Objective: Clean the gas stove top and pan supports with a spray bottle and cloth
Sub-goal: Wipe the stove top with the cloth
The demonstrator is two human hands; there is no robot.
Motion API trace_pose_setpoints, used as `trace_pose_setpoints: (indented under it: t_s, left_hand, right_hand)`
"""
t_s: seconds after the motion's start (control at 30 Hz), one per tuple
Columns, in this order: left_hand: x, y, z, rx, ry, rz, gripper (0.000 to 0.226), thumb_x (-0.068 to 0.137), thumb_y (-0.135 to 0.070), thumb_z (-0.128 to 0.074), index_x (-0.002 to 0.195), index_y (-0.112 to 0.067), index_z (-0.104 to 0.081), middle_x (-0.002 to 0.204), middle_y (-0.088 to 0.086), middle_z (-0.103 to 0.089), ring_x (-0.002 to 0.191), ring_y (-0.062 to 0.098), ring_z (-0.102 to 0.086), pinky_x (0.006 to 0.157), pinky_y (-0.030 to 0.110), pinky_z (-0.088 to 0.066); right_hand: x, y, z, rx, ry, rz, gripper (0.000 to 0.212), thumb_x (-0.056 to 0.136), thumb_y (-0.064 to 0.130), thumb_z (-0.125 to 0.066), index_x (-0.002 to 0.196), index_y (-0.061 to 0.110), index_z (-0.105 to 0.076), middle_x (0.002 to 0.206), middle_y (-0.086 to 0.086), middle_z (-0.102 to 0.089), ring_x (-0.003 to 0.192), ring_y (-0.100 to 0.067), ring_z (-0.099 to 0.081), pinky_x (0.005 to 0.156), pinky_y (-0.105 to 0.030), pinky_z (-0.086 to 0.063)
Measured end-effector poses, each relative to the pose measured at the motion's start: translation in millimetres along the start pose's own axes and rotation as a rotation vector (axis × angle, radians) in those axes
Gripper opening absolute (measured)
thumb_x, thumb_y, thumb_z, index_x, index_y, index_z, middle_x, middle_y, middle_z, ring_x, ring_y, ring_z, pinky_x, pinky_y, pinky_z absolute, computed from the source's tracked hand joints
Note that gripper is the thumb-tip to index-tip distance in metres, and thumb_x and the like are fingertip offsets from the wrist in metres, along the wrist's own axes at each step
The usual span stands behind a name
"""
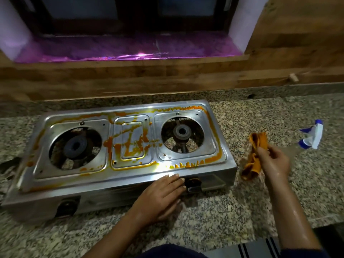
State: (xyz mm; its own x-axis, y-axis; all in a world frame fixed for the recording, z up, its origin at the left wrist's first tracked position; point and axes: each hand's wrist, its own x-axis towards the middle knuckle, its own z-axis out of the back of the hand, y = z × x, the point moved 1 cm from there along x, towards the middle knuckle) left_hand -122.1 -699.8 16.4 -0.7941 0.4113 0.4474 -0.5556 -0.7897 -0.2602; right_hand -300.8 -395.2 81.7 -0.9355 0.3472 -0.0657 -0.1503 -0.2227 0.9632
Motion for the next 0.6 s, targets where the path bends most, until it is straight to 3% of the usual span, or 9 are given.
trace_pose_setpoints:
  t_s: [0.07,0.1,0.2,0.3,0.37,0.43,0.6]
  left_hand:
    - [-11.9,6.3,7.3,0.036,-0.011,0.051,0.039,0.095,-0.027,-0.059,0.132,-0.013,-0.061,0.144,0.003,-0.053,0.139,0.02,-0.043,0.109,0.042,-0.04]
    - [-17.0,9.6,10.8,0.048,-0.012,0.069,0.04,0.095,-0.027,-0.059,0.133,-0.013,-0.06,0.145,0.003,-0.052,0.139,0.019,-0.043,0.109,0.042,-0.04]
    - [-25.3,14.0,13.6,0.075,0.004,0.068,0.045,0.095,-0.025,-0.059,0.138,-0.01,-0.055,0.149,0.005,-0.046,0.142,0.02,-0.038,0.113,0.041,-0.036]
    - [-28.5,12.2,10.7,0.068,0.004,0.087,0.048,0.096,-0.026,-0.058,0.14,-0.008,-0.051,0.152,0.005,-0.043,0.144,0.021,-0.034,0.115,0.042,-0.033]
    - [-27.7,10.4,8.2,0.049,-0.011,0.105,0.048,0.096,-0.026,-0.057,0.14,-0.007,-0.052,0.151,0.006,-0.043,0.144,0.021,-0.035,0.115,0.042,-0.033]
    - [-29.5,10.2,7.3,0.038,-0.015,0.103,0.048,0.095,-0.026,-0.057,0.139,-0.005,-0.052,0.151,0.007,-0.044,0.144,0.022,-0.035,0.115,0.042,-0.032]
    - [-31.8,12.4,5.9,0.069,-0.029,0.074,0.046,0.096,-0.024,-0.054,0.137,-0.004,-0.054,0.15,0.009,-0.045,0.143,0.023,-0.035,0.115,0.042,-0.033]
  right_hand:
    - [-18.4,20.6,-5.6,0.026,0.044,0.139,0.035,0.089,0.007,-0.065,0.119,0.023,-0.059,0.088,0.001,-0.063,0.069,-0.01,-0.062,0.055,-0.016,-0.055]
    - [-25.0,24.3,-14.0,-0.026,0.075,0.225,0.038,0.088,0.01,-0.067,0.122,0.024,-0.058,0.091,0.002,-0.062,0.076,-0.015,-0.062,0.061,-0.021,-0.057]
    - [-32.6,9.4,-52.1,-0.575,0.225,0.523,0.045,0.087,0.041,-0.058,0.128,0.022,-0.059,0.119,-0.01,-0.057,0.111,-0.032,-0.054,0.092,-0.043,-0.045]
    - [-25.3,-15.2,-78.8,-1.024,0.374,0.554,0.066,0.096,0.058,-0.027,0.152,0.023,-0.029,0.16,-0.008,-0.025,0.146,-0.029,-0.025,0.116,-0.051,-0.02]
    - [-22.5,-19.3,-80.3,-1.103,0.417,0.558,0.07,0.097,0.058,-0.01,0.156,0.022,-0.013,0.164,-0.006,-0.01,0.151,-0.024,-0.009,0.121,-0.048,-0.007]
    - [-30.5,-18.4,-80.8,-1.15,0.436,0.601,0.073,0.095,0.057,-0.002,0.157,0.019,-0.009,0.164,-0.008,-0.006,0.152,-0.022,-0.003,0.122,-0.043,0.0]
    - [-102.9,-5.8,-121.9,-1.082,0.629,0.716,0.071,0.096,0.052,-0.004,0.155,0.014,-0.012,0.162,-0.003,-0.006,0.149,-0.013,0.0,0.12,-0.032,0.005]
